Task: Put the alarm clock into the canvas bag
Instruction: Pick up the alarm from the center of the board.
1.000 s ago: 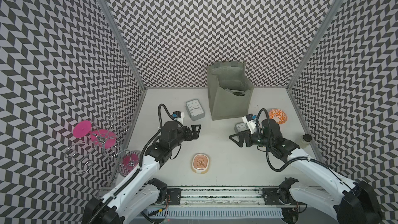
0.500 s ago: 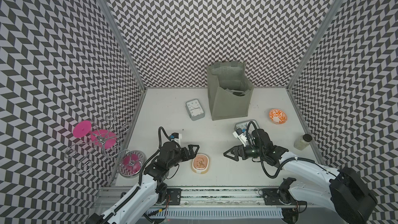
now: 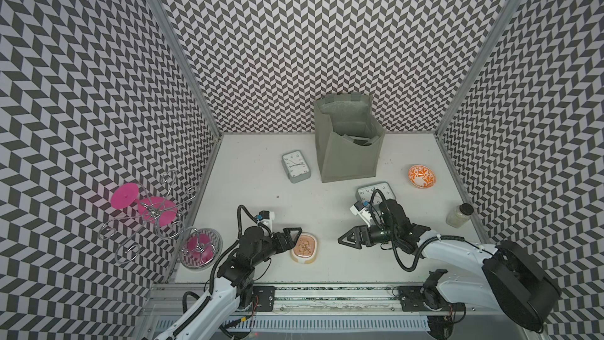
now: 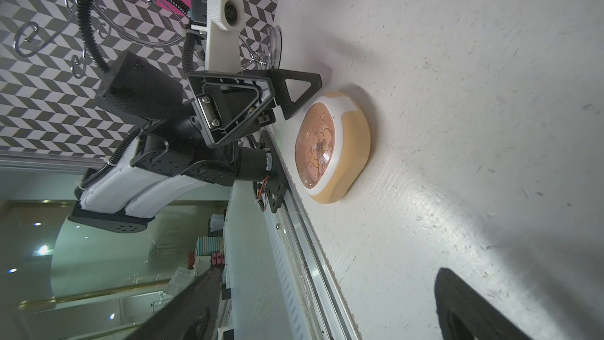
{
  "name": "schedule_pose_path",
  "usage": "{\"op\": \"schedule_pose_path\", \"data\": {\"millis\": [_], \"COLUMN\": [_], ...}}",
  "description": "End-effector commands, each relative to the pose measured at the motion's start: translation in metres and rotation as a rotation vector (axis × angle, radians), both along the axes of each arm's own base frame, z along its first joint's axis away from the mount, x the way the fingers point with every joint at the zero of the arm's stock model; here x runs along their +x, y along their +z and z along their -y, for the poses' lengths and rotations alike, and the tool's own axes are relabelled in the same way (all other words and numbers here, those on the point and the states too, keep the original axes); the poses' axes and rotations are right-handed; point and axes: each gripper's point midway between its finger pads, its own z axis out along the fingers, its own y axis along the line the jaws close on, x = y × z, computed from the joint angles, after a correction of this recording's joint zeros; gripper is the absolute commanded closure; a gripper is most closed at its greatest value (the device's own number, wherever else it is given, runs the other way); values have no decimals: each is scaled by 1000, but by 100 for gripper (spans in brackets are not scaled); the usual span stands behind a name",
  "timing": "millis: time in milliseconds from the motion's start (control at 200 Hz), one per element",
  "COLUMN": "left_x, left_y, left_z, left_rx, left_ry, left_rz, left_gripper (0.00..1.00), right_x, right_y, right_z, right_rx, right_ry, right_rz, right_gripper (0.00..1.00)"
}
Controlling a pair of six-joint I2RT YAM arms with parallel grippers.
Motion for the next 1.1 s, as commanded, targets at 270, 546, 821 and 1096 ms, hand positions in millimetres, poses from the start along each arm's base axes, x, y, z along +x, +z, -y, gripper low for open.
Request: {"op": "schedule_pose_path", "data": {"millis": [270,546,821,1096], "left_x": [-22,-24,-40,-47], "left_y": [-8,-20,-20,2], "left_z": [19,23,48,86], "left_rx": [-60,111,129,-7], "left_ry": [-91,-92,-225,-349], "left_rz": [-135,-261,-346,-335], "left_gripper": [6,7,7,7], "right_x": [-6,-3,-4,-3], "right_y": [-12,-17,-27,-44], "right_z": [-4,-5,-3,8], "right_rx": [3,-4,-22,-27], "right_ry": [31,22,14,-29], "right_rz": [-56,-72,-119,-202], "right_gripper": [1,4,5,19]}}
